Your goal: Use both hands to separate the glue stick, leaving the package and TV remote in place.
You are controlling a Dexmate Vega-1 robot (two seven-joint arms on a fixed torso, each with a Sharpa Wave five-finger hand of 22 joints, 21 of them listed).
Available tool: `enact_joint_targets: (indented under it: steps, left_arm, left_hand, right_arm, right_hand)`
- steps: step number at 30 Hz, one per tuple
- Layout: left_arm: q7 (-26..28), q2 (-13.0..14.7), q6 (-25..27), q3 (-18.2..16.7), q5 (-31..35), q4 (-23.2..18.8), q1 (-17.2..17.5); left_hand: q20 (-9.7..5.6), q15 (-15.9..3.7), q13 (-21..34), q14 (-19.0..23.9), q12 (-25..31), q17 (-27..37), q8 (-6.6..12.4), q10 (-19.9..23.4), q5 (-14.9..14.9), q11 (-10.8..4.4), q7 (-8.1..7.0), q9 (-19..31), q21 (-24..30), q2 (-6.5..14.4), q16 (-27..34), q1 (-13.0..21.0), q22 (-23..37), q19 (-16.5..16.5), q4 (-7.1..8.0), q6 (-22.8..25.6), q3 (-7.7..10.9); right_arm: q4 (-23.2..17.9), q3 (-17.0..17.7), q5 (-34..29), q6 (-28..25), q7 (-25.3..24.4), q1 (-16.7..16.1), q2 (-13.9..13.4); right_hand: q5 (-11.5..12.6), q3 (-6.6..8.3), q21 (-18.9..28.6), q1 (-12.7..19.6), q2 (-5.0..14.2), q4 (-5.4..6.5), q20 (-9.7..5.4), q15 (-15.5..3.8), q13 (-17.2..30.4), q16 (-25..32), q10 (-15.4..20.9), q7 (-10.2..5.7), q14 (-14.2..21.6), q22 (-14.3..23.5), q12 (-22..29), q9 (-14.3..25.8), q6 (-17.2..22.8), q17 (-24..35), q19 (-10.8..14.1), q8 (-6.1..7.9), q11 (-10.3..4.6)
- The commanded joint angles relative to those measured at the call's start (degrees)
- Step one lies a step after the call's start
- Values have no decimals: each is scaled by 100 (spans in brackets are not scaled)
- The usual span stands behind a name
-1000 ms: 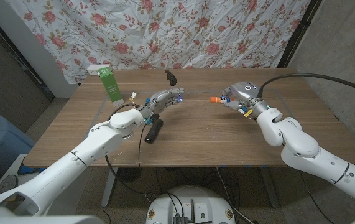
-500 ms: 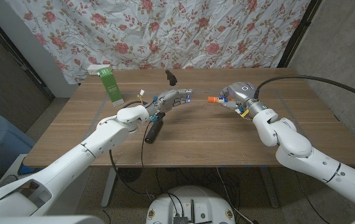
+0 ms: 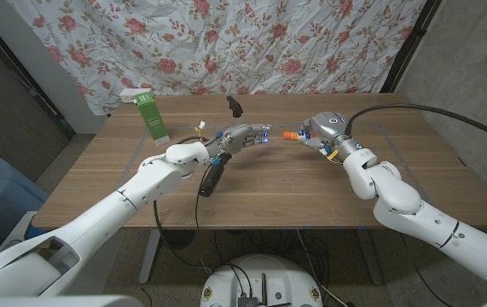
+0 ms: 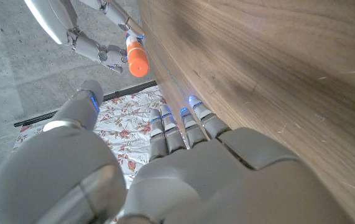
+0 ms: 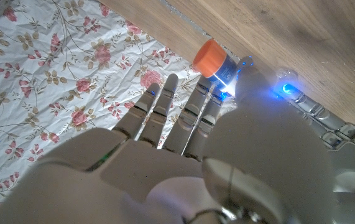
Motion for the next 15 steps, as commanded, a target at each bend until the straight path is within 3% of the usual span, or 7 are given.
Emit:
enact_joint_targets:
  steps: [1,9,15]
  left_arm:
    - [-243,-160,2,180,80,257,-227]
    - [-115,-318,-84,255,231,342,-265]
    - [-56,-400,-70,314,316,377,-307]
  left_hand:
    - [-116,7,21,-4,-12,8,-10,-25,-10,11,64,12,-7,-20,0,113,21,-12,0,-27,-30]
    - [-111,36,19,49,52,6,44,171,4,12,121,11,22,-26,26,264,19,42,-8,77,-64]
    - [-62,52,15,100,75,6,55,283,14,126,197,12,37,13,37,382,20,91,4,136,-76]
  right_arm:
    - [108,-102,-107,-65,-62,79,120]
    - [169,-179,-219,-46,-115,127,148]
    - [209,-185,-193,34,-184,146,160]
  right_hand:
    - [33,-14,-23,30,76,5,-12,-799,14,-17,23,-57,22,21,25,29,69,22,-18,-26,-7]
    - [32,-18,-25,33,75,2,-22,-794,17,-21,30,-57,20,21,22,30,74,25,-30,-38,-8]
    - [34,-13,-25,45,77,-5,-26,-803,18,-32,37,-57,14,21,22,30,78,22,-35,-45,-7]
